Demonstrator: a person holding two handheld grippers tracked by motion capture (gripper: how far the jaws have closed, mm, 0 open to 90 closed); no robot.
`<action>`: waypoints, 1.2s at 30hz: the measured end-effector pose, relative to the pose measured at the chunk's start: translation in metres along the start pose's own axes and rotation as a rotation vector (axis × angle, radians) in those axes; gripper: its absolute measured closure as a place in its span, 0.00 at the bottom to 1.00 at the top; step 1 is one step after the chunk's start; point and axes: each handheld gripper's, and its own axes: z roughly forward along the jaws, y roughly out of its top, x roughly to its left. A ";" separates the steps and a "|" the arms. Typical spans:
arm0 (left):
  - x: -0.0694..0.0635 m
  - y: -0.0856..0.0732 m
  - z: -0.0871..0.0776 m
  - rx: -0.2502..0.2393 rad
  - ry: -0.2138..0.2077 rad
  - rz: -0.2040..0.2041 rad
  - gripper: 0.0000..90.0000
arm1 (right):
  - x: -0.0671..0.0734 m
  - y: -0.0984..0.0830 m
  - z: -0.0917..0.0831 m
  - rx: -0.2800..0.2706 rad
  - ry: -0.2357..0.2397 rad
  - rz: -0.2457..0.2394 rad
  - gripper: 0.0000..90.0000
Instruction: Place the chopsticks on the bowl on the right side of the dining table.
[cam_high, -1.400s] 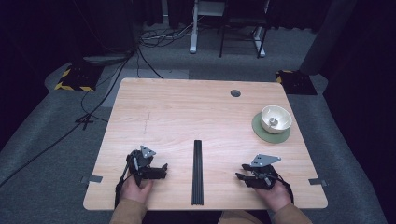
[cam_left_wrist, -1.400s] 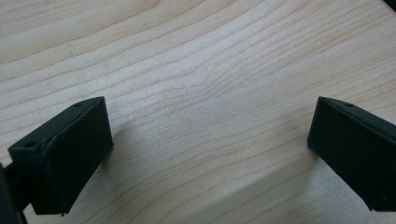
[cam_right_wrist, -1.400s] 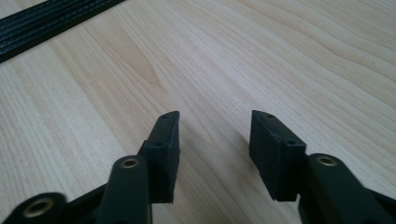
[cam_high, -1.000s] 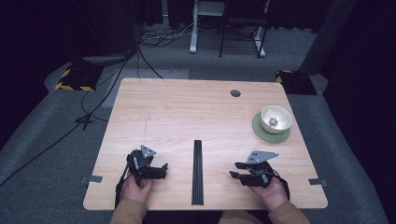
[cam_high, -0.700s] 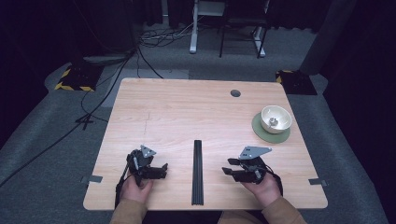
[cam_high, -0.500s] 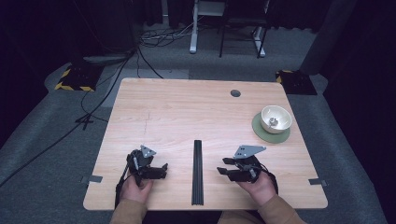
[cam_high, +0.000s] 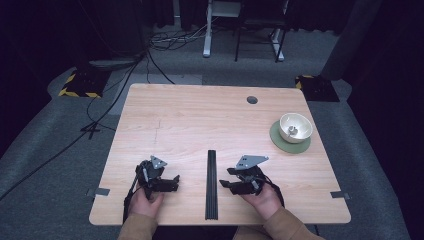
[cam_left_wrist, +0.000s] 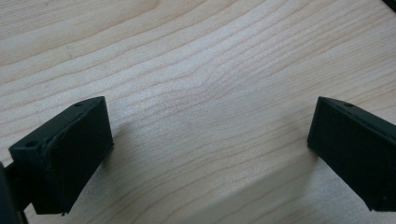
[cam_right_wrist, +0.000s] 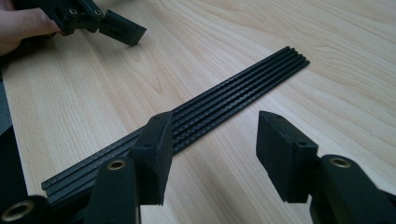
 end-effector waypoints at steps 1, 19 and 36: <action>0.000 0.000 0.000 0.000 0.000 0.000 0.00 | 0.000 0.000 0.000 0.000 0.000 0.000 0.50; 0.000 0.000 0.000 0.000 0.000 0.000 0.00 | 0.013 -0.005 0.033 0.058 -0.028 -0.024 0.45; 0.000 0.000 0.000 0.000 0.000 0.000 0.00 | 0.015 -0.010 0.037 0.079 -0.059 -0.045 0.42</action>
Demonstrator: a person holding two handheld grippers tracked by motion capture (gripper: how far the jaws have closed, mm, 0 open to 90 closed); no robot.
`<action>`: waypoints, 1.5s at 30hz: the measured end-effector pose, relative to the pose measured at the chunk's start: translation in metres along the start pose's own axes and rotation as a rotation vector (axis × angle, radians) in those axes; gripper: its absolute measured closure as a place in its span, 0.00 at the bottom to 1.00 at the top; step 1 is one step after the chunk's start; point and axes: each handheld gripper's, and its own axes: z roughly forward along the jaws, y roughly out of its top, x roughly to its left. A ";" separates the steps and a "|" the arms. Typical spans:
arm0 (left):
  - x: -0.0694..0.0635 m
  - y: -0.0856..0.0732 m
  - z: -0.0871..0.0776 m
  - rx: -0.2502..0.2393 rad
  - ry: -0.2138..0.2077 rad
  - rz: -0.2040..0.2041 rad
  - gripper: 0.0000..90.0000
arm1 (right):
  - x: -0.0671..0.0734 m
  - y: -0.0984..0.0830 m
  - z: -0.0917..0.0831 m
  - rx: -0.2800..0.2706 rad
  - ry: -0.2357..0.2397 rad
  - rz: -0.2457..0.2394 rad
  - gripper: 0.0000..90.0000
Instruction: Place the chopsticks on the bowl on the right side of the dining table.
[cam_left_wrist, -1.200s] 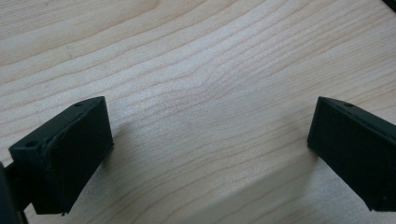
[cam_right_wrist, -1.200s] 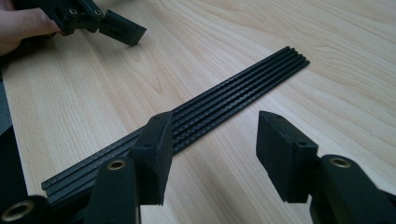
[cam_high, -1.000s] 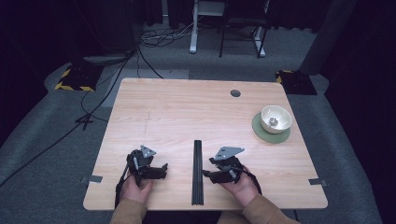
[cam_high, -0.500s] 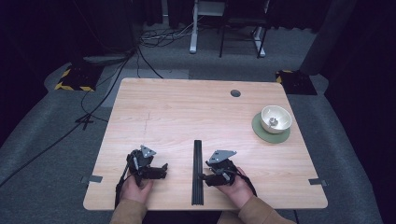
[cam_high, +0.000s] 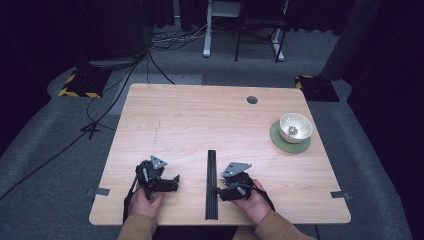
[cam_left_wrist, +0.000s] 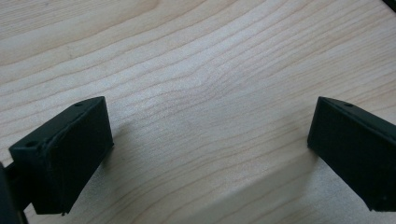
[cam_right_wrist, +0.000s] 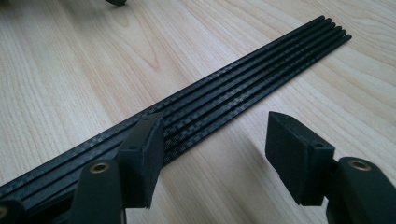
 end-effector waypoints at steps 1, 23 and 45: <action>0.000 0.000 0.000 0.000 0.000 0.000 0.00 | 0.000 0.000 0.000 0.003 -0.001 0.004 0.42; -0.001 0.007 0.005 0.003 -0.001 0.004 0.00 | -0.022 -0.018 -0.017 0.026 -0.045 0.076 0.56; -0.001 0.007 0.005 0.003 -0.001 0.004 0.00 | -0.057 -0.034 -0.031 0.015 -0.100 0.223 0.95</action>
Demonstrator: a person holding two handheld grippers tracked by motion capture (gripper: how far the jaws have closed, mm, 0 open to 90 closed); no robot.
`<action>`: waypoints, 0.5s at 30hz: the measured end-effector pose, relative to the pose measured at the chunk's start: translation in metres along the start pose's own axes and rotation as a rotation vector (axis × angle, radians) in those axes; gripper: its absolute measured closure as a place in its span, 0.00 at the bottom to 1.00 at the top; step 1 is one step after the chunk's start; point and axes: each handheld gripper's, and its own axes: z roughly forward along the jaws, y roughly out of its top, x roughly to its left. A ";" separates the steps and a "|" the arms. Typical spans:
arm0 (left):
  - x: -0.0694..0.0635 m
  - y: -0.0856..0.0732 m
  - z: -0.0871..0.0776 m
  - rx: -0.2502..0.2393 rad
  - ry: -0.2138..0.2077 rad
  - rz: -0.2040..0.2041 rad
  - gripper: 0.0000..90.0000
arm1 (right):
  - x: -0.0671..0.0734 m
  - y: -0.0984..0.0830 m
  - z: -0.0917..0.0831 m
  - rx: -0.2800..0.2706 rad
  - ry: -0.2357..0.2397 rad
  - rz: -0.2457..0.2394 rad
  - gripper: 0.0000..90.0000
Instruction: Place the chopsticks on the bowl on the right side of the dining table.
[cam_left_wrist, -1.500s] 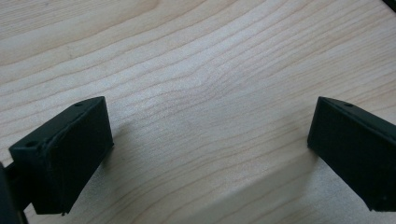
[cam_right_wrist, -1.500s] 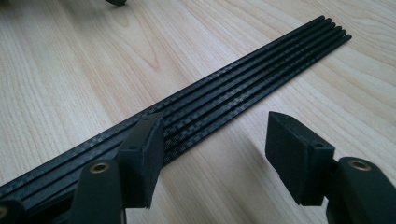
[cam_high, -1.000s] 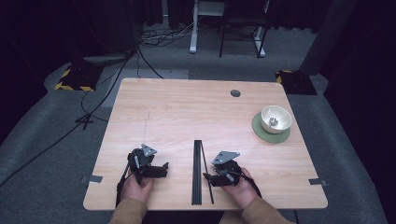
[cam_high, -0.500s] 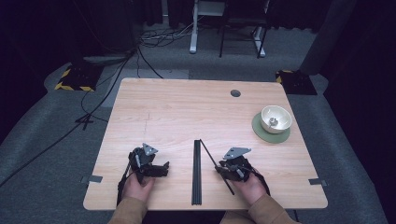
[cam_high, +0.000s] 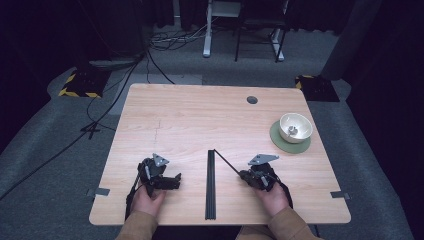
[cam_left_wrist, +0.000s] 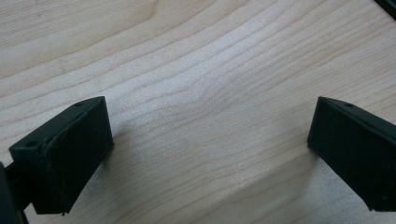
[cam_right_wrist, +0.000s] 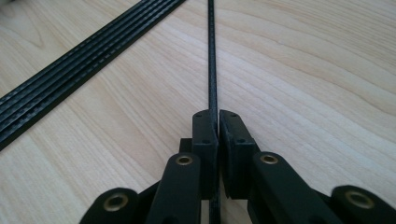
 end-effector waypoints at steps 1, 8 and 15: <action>0.000 0.000 0.000 0.000 0.000 0.000 0.00 | 0.000 0.000 -0.001 0.002 -0.002 0.008 0.95; 0.000 0.000 0.000 0.001 0.000 -0.001 0.00 | -0.004 0.001 -0.008 -0.032 -0.007 -0.002 0.95; 0.000 0.000 0.000 0.001 0.000 -0.001 0.00 | -0.009 0.003 -0.023 -0.057 0.009 -0.012 0.95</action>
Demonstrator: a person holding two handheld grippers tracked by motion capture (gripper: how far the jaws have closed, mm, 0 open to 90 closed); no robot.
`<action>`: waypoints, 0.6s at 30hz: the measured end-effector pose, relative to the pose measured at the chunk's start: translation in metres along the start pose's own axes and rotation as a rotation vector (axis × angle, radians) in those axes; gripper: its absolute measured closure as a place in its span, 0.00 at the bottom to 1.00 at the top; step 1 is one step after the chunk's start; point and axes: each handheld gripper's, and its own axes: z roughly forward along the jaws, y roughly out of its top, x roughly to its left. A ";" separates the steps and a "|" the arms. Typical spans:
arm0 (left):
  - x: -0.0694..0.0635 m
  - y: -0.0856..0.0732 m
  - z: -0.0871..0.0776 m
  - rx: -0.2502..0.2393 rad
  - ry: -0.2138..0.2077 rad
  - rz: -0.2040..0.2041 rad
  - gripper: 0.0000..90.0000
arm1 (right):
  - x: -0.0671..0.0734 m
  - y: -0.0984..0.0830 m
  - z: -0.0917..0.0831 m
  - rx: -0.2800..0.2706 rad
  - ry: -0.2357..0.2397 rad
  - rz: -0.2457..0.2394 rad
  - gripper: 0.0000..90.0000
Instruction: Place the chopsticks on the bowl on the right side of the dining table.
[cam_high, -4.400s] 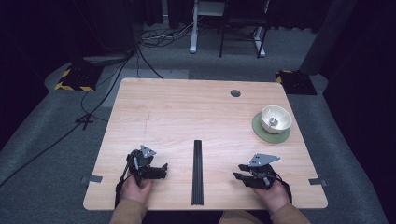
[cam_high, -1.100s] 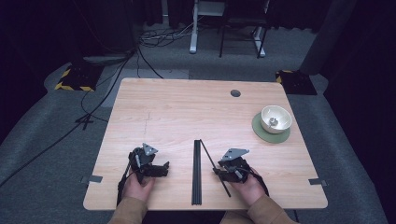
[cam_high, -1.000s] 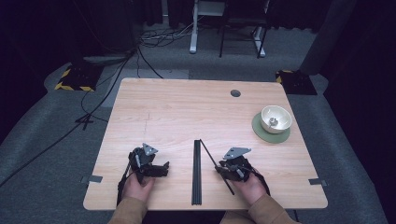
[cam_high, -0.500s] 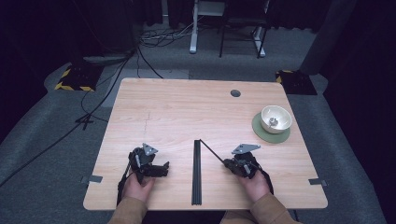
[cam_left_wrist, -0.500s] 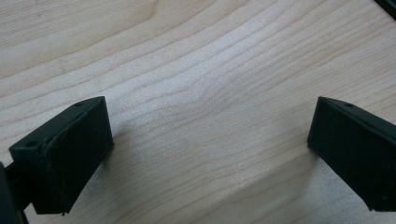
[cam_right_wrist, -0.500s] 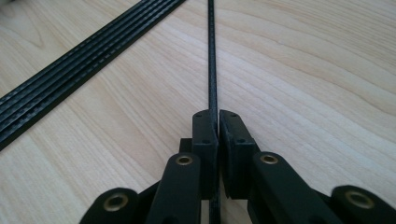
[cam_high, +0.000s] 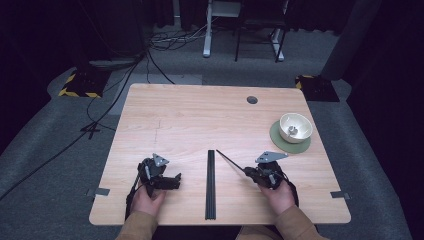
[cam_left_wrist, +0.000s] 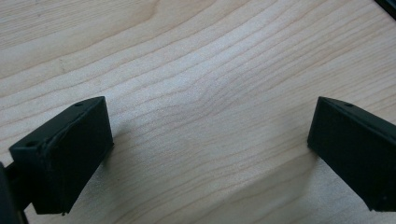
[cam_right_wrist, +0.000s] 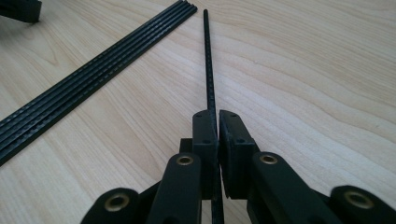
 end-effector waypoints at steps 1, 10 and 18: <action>0.000 0.000 0.000 0.001 0.001 0.000 0.00 | 0.000 0.001 -0.002 -0.005 0.005 0.003 0.95; 0.000 -0.001 -0.001 -0.002 -0.005 0.004 0.00 | -0.005 0.012 -0.028 -0.048 0.025 -0.013 0.95; 0.000 -0.001 0.000 -0.002 -0.006 0.003 0.00 | -0.012 0.025 -0.051 -0.091 0.038 -0.025 0.95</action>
